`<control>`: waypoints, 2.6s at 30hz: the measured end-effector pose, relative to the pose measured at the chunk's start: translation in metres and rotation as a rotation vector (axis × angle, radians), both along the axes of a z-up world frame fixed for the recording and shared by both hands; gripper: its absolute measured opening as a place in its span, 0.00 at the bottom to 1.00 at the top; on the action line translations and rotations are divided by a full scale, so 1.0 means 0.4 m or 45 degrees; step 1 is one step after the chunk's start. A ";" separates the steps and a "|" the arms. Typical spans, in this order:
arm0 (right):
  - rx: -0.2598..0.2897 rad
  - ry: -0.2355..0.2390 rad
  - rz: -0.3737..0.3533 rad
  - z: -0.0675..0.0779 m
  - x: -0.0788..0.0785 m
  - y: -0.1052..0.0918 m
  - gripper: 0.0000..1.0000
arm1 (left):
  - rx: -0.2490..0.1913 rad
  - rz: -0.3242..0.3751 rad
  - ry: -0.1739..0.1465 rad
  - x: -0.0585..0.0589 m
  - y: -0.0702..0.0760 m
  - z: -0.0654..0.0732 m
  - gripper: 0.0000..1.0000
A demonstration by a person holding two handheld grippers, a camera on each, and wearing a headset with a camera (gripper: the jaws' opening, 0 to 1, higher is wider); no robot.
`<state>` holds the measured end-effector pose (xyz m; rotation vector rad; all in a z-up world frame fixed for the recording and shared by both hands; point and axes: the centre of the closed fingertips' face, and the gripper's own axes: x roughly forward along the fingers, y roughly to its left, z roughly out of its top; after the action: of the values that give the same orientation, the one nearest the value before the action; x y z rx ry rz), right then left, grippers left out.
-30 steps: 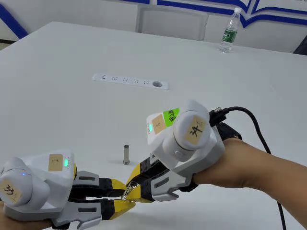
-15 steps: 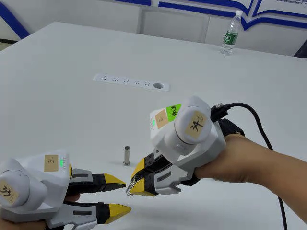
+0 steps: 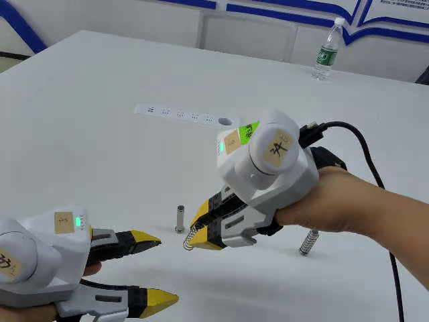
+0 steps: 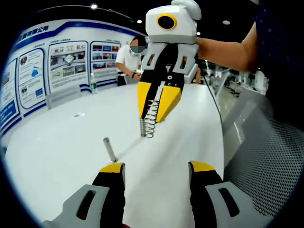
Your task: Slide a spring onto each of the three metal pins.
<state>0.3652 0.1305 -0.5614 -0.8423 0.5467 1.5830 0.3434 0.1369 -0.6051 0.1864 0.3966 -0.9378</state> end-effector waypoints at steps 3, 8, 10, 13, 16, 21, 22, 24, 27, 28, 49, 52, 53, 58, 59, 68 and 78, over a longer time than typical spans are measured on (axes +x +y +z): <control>0.006 -0.007 -0.013 0.007 0.017 0.006 0.12 | 0.002 0.023 0.010 0.003 0.007 -0.003 0.59; 0.011 -0.024 -0.036 0.021 0.051 0.019 0.12 | -0.001 0.052 0.013 0.007 0.016 -0.005 0.65; 0.009 -0.029 -0.043 0.025 0.065 0.025 0.12 | -0.003 0.060 0.014 0.006 0.018 -0.005 0.66; 0.002 -0.042 -0.046 0.027 0.084 0.034 0.12 | -0.003 0.069 0.020 0.005 0.021 -0.007 0.69; 0.001 -0.040 -0.053 0.025 0.101 0.044 0.12 | -0.002 0.071 0.025 0.003 0.024 -0.009 0.70; -0.011 -0.043 -0.076 0.014 0.129 0.057 0.12 | -0.001 0.077 0.032 0.002 0.030 -0.013 0.72; -0.016 -0.043 -0.078 0.009 0.133 0.060 0.12 | -0.002 0.079 0.033 0.003 0.031 -0.014 0.72; -0.023 -0.038 -0.080 0.003 0.139 0.062 0.12 | -0.006 0.079 0.035 0.003 0.031 -0.013 0.73; -0.039 -0.043 -0.091 -0.010 0.154 0.066 0.12 | -0.011 0.076 0.036 0.002 0.028 -0.011 0.74; -0.043 -0.041 -0.093 -0.013 0.157 0.067 0.12 | -0.012 0.075 0.036 0.002 0.028 -0.011 0.74; -0.103 -0.014 -0.092 -0.056 0.176 0.085 0.12 | -0.030 0.081 0.053 0.008 0.036 -0.017 0.75; -0.111 -0.011 -0.091 -0.061 0.179 0.087 0.12 | -0.034 0.082 0.054 0.008 0.036 -0.017 0.75; -0.114 -0.011 -0.092 -0.063 0.180 0.087 0.12 | -0.034 0.082 0.055 0.008 0.036 -0.017 0.75; -0.133 0.007 -0.094 -0.081 0.180 0.093 0.12 | -0.034 0.083 0.061 0.005 0.040 -0.021 0.75; -0.134 0.010 -0.094 -0.084 0.180 0.094 0.12 | -0.033 0.084 0.061 0.005 0.041 -0.021 0.75; -0.163 0.038 -0.114 -0.117 0.179 0.098 0.12 | -0.029 0.089 0.067 0.004 0.044 -0.026 0.75; -0.195 0.048 -0.128 -0.161 0.176 0.101 0.12 | -0.026 0.108 0.070 0.003 0.056 -0.027 0.74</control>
<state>0.4358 0.1707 -0.6258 -0.8867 0.7336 1.4816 0.3447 0.1592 -0.6159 0.1245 0.4424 -0.8647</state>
